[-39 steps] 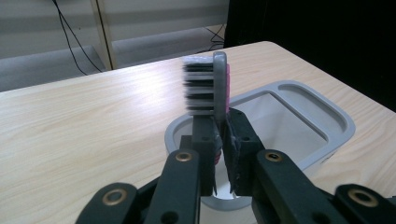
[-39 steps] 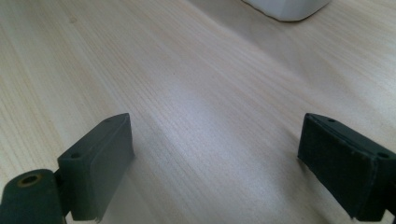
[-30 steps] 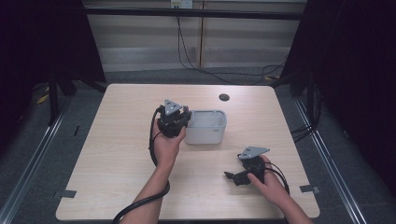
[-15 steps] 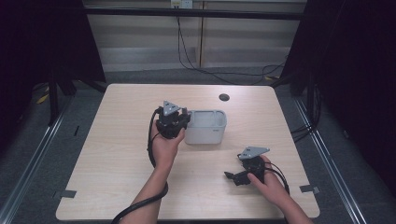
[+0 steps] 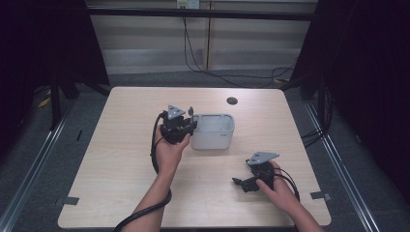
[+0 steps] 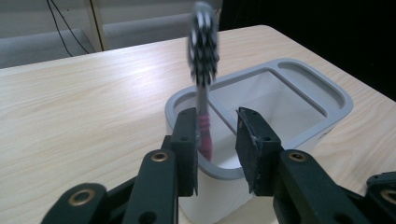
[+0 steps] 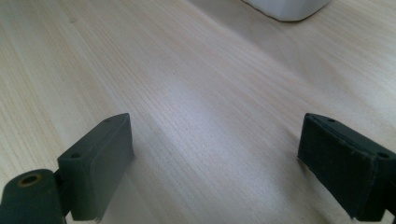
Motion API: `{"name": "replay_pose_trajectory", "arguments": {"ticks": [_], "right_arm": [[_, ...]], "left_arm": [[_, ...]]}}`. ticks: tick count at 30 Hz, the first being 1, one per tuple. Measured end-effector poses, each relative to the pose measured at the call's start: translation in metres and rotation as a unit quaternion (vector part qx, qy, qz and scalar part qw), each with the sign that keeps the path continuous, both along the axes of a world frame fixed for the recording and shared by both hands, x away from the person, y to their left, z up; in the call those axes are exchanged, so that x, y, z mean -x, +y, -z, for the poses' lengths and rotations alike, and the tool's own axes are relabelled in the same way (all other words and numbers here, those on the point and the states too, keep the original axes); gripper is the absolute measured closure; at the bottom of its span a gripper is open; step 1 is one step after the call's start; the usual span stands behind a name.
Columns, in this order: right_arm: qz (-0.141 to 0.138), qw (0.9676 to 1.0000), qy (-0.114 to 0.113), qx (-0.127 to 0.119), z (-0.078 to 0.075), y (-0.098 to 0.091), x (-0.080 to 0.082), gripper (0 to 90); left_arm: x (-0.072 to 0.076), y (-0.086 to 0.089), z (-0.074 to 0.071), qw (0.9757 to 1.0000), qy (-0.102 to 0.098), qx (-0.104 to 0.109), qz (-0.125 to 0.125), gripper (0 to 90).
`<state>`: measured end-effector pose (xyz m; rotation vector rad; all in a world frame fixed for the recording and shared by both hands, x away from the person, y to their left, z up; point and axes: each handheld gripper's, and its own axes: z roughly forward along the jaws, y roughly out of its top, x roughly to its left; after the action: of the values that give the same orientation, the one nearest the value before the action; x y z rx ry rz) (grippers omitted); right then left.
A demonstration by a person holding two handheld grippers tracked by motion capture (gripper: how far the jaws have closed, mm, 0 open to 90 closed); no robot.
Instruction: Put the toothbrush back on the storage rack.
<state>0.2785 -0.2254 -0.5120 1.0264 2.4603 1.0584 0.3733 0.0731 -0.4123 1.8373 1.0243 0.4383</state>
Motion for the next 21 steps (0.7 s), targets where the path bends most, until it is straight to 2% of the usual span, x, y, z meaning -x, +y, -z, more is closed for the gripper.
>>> {"name": "replay_pose_trajectory", "arguments": {"ticks": [11, 18, 21], "right_arm": [[0.000, 1.0000, 0.000, 0.000, 0.000, 0.000, 0.000, 9.7], [0.000, 1.0000, 0.000, 0.000, 0.000, 0.000, 0.000, 9.7], [0.000, 1.0000, 0.000, 0.000, 0.000, 0.000, 0.000, 9.7]], "left_arm": [[-0.001, 0.006, -0.002, 0.9999, 0.010, -0.002, 0.008, 61.2], [-0.002, 0.010, -0.004, 0.9997, 0.018, -0.006, 0.015, 54.3], [-0.002, 0.013, -0.004, 0.9996, 0.022, -0.003, 0.016, 48.6]]}}
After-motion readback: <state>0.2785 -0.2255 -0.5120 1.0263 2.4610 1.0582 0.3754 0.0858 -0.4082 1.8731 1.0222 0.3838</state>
